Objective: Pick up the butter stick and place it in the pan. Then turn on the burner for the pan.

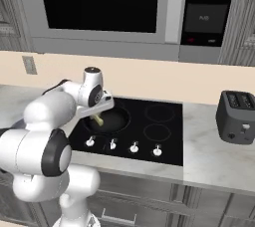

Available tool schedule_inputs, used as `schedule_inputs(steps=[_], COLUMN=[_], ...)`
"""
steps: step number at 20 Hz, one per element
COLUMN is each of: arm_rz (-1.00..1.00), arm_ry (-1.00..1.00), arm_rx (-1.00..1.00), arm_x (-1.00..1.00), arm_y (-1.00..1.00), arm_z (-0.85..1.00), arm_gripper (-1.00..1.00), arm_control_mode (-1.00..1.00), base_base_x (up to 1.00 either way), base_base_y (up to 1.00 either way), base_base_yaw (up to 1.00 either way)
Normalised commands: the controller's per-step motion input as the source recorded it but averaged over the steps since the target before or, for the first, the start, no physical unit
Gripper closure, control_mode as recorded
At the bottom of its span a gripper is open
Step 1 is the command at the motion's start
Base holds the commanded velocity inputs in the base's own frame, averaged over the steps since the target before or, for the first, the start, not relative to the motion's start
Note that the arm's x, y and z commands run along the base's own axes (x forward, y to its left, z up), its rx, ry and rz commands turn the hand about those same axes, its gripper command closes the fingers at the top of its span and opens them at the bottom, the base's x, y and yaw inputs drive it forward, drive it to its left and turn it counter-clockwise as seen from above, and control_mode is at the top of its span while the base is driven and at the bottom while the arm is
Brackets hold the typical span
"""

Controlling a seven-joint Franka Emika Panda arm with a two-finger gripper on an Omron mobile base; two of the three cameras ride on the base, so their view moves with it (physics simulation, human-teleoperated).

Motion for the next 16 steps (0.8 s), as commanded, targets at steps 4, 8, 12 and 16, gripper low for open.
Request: schedule_inputs(steps=[4, 8, 12, 16], arm_rz=[-0.04, -0.02, -0.02, -0.02], arm_ry=[0.0, 0.0, 0.0, 0.0], arm_rx=[0.0, 0.0, 0.0, 0.0], arm_x=[0.16, 0.15, 0.18, 0.12], arm_y=[-0.08, -0.2, -0.21, -0.07], arm_z=[-0.3, -0.24, -0.1, -0.14], arm_gripper=[1.0, 1.0, 1.0, 1.0], arm_control_mode=[-1.0, -1.0, -1.0, -1.0], base_base_x=[0.0, 0.0, 0.0, 0.0], base_base_y=[0.0, 0.0, 0.0, 0.0], base_base_yaw=[0.0, 0.0, 0.0, 0.0])
